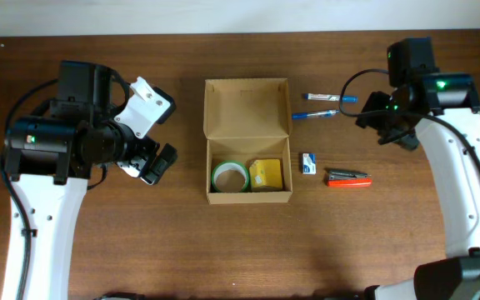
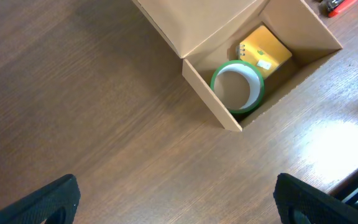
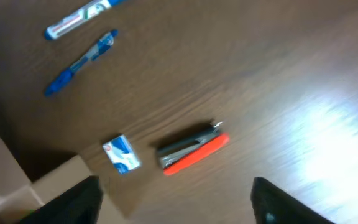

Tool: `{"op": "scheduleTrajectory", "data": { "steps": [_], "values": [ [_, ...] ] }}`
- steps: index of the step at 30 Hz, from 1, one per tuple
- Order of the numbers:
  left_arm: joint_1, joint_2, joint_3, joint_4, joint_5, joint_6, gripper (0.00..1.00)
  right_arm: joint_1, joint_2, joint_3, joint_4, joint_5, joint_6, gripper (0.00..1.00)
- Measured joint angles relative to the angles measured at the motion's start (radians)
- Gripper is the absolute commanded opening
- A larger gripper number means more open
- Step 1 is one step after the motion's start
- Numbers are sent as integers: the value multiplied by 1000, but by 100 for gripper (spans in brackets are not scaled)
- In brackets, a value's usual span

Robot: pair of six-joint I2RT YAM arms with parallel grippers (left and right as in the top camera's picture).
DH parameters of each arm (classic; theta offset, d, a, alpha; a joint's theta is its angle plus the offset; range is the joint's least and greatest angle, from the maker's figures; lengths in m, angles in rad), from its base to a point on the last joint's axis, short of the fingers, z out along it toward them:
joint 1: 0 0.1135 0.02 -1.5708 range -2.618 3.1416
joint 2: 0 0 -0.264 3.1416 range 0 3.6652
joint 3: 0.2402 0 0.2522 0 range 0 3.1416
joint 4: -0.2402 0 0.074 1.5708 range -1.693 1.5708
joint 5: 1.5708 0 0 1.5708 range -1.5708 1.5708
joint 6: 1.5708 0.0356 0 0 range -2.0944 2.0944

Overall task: Pack container
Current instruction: 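Move the right gripper down over the red stapler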

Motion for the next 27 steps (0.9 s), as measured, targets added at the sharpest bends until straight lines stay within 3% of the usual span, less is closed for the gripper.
{"op": "scheduleTrajectory", "data": {
  "steps": [16,27],
  "values": [
    [0,0,0,0,0,0,100,0,0,-394,233,-137,508,99],
    [0,0,0,0,0,0,100,0,26,-492,386,-161,703,99]
  ]
}}
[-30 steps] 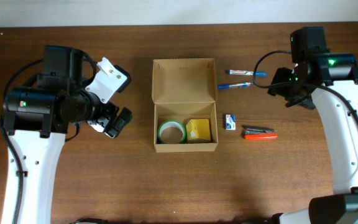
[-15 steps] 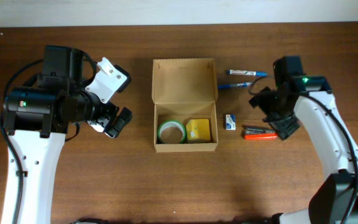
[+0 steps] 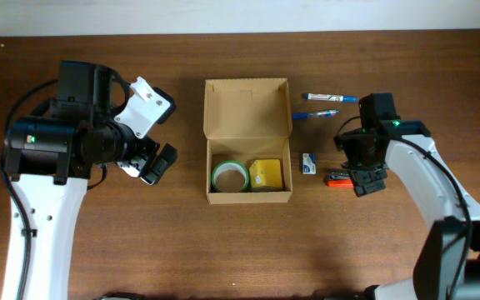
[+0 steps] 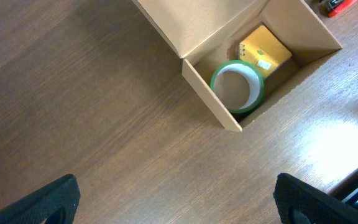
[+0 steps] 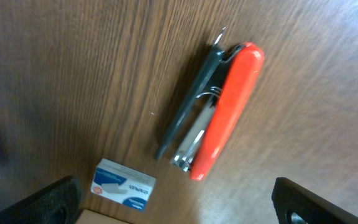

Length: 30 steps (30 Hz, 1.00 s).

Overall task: Pack container
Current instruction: 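Move the right gripper down over the red stapler, then close the right gripper on the red stapler and lift it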

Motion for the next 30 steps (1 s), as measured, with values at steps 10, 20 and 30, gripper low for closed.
{"op": "scheduleTrajectory", "data": {
  "steps": [10,20,30],
  "values": [
    [0,0,0,0,0,0,100,-10,130,-9,75,-58,39,97],
    [0,0,0,0,0,0,100,-42,171,-9,81,-71,42,86],
    [0,0,0,0,0,0,100,-42,174,-9,81,-73,45,82]
  ]
}}
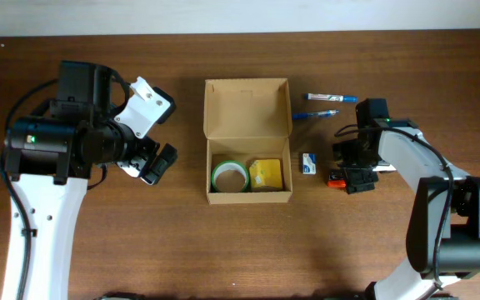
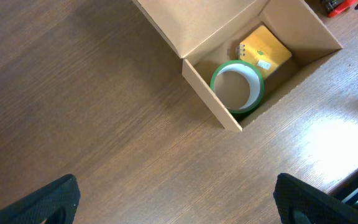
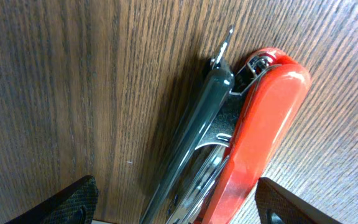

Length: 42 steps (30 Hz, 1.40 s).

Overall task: Pack container
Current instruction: 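Close the right gripper on the red stapler and lift it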

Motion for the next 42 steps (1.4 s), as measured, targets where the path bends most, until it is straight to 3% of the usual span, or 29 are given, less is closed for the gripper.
{"op": "scheduleTrajectory", "data": {
  "steps": [17,26,42],
  "values": [
    [0,0,0,0,0,0,100,0,31,0,20,-9,19,79],
    [0,0,0,0,0,0,100,0,36,0,21,-19,18,53],
    [0,0,0,0,0,0,100,0,36,0,24,-23,19,17]
  ]
}}
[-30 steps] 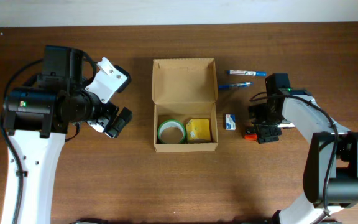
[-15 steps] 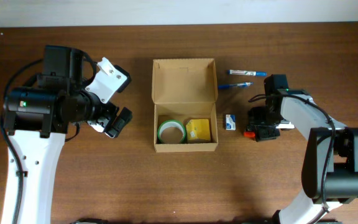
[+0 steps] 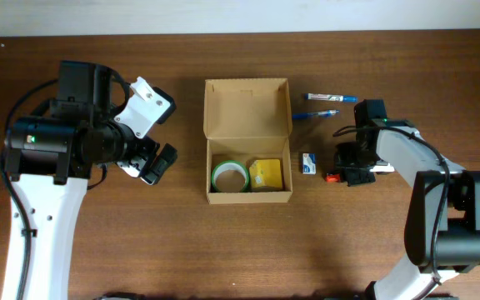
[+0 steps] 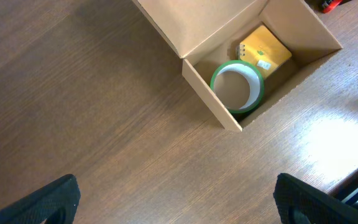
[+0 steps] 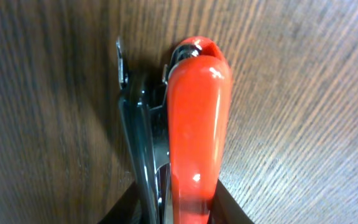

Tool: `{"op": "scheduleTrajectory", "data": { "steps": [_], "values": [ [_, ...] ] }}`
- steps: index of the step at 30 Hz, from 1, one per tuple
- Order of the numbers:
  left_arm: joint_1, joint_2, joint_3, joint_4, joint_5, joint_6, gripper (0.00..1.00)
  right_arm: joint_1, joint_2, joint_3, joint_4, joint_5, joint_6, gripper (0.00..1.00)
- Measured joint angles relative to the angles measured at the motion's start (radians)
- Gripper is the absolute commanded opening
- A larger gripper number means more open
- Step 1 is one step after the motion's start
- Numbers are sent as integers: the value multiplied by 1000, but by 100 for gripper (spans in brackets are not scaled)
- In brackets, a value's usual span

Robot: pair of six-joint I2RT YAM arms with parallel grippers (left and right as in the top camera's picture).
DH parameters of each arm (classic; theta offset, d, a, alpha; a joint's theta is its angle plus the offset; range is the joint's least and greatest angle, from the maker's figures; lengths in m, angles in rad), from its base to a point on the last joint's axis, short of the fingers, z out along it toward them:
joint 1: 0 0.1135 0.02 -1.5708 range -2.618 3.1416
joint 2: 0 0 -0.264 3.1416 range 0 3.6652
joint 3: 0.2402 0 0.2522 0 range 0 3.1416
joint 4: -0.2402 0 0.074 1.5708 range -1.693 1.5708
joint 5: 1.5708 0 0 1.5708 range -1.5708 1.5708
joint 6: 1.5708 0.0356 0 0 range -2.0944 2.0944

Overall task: Pack container
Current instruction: 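Close the right gripper on the red stapler and lift it, then carry the red stapler left and lower it into the box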

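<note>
The open cardboard box point(image 3: 248, 167) stands mid-table with a green tape roll point(image 3: 230, 177) and a yellow packet point(image 3: 266, 174) inside; the left wrist view shows the same roll point(image 4: 237, 86) and packet point(image 4: 265, 51). Right of the box, my right gripper point(image 3: 350, 175) is down on the red-and-black stapler point(image 5: 188, 124), its fingers pressed against both sides of it, the stapler lying on the wood. In the overhead view only the stapler's red tip point(image 3: 330, 177) shows. My left gripper point(image 4: 178, 205) hangs open over bare wood left of the box.
A small blue-and-white staple box point(image 3: 308, 162) lies between the box and the stapler. Two blue pens point(image 3: 324, 98) point(image 3: 315, 114) lie behind it, right of the box's raised lid point(image 3: 247, 107).
My right gripper's fingers were wide apart around the stapler; now they are shut on its sides. The stapler now lies straight along the wrist view instead of slanted. The left arm is unchanged.
My right gripper first hung open, high near the pens at the back right. It then stood lower over the stapler, then close down with fingers either side of it, and now grips it. The left arm and the box's contents stayed the same throughout.
</note>
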Motion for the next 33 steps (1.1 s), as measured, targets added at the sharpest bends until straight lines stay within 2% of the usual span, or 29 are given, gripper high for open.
{"op": "scheduleTrajectory", "data": {
  "steps": [3,10,19,27,33],
  "values": [
    [0,0,0,0,0,0,100,0,-1,1,0,-3,2,4],
    [0,0,0,0,0,0,100,-1,-2,13,-10,-19,-8,4],
    [0,0,0,0,0,0,100,-1,6,108,-132,-40,-69,4],
    [0,0,0,0,0,0,100,5,6,274,-292,-45,-192,4],
    [0,0,0,0,0,0,100,69,6,485,-417,-44,-328,4]
  ]
}}
